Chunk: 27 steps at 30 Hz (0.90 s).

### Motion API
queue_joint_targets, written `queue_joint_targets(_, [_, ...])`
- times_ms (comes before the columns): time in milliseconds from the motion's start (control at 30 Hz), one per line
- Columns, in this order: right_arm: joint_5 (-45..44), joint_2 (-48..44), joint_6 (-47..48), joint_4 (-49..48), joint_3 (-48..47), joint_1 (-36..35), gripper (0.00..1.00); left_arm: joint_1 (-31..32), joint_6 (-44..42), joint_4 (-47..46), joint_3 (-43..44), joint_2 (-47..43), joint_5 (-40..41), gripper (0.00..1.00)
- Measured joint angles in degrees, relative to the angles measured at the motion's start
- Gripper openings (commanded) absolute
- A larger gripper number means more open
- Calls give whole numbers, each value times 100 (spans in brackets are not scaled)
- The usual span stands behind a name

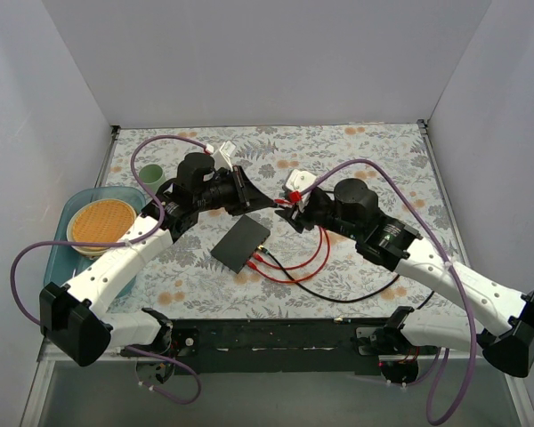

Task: Insert the plug into the switch port

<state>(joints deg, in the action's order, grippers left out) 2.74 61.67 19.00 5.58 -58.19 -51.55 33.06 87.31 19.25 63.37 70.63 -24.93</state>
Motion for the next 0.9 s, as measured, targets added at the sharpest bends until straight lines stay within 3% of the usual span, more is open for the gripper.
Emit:
queue_joint_targets(267, [42,221,111,-153,28,-44,51,0,256,-177,0,0,-323,0])
queue_joint_targets(400, [42,334,170,-153,35,-61,43,0,310,-199,0,0,-459,0])
queue_joint_targets(500, [39,387,210,-157,35,-61,33,0,315,-219,0,0,-505,0])
queue_joint_targets(633, [50,400,256,-201,35,-61,2,-24,315,-269,0,0,-555,0])
queue_joint_targets(733, [59,407,343,-188,39,-68,1,-63,313,-271,0,0,-566,0])
queue_joint_targets(800, [63,407,365,-188,39,-70,1,-68,308,-271,0,0,-570,7])
queue_joint_targets(833, [66,407,369,-188,39,-70,1,-68,308,-271,0,0,-568,21])
queue_joint_targets(900, [66,407,369,-188,39,-70,1,-68,273,-275,0,0,-560,36])
